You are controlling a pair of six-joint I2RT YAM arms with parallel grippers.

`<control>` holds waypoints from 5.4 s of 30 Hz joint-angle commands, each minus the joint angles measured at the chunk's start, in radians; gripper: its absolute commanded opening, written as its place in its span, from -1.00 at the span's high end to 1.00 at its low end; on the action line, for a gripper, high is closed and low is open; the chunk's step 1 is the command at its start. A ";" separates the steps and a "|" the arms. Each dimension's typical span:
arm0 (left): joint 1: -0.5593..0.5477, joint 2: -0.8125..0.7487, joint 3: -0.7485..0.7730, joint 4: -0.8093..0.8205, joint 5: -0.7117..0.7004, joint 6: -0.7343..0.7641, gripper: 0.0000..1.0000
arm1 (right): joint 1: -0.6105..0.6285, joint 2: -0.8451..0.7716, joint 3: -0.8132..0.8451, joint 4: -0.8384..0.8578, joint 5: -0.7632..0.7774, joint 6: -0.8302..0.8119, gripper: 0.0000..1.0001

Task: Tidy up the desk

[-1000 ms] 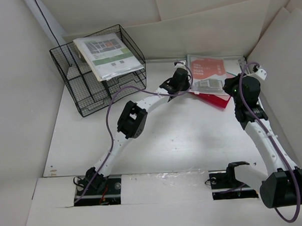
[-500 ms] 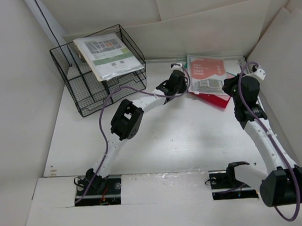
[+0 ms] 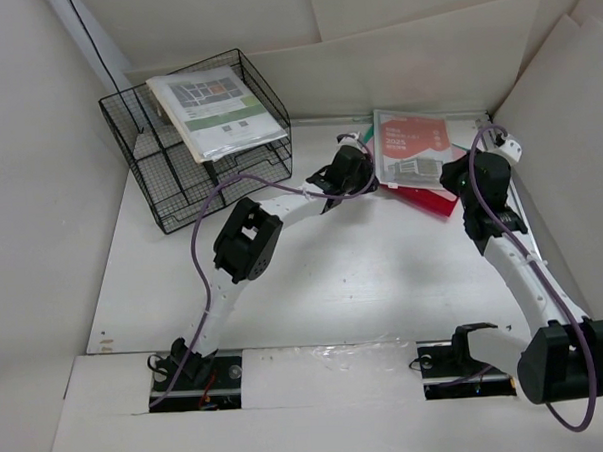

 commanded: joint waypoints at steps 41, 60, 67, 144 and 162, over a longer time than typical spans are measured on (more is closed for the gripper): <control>0.002 -0.014 -0.019 0.147 0.014 -0.125 0.29 | 0.009 -0.054 -0.009 0.048 -0.041 -0.018 0.57; 0.002 -0.102 -0.223 0.394 0.113 -0.202 0.20 | 0.009 -0.054 -0.009 0.048 -0.059 -0.018 0.57; 0.002 -0.074 -0.137 0.357 0.103 -0.202 0.17 | 0.009 -0.045 -0.009 0.048 -0.068 -0.018 0.57; 0.002 -0.542 -0.768 0.382 -0.001 -0.186 0.96 | 0.058 0.236 0.016 0.067 -0.008 0.029 -0.49; 0.111 -0.317 -0.527 0.352 0.134 -0.149 -0.34 | 0.046 0.293 0.005 0.124 -0.050 0.030 -0.30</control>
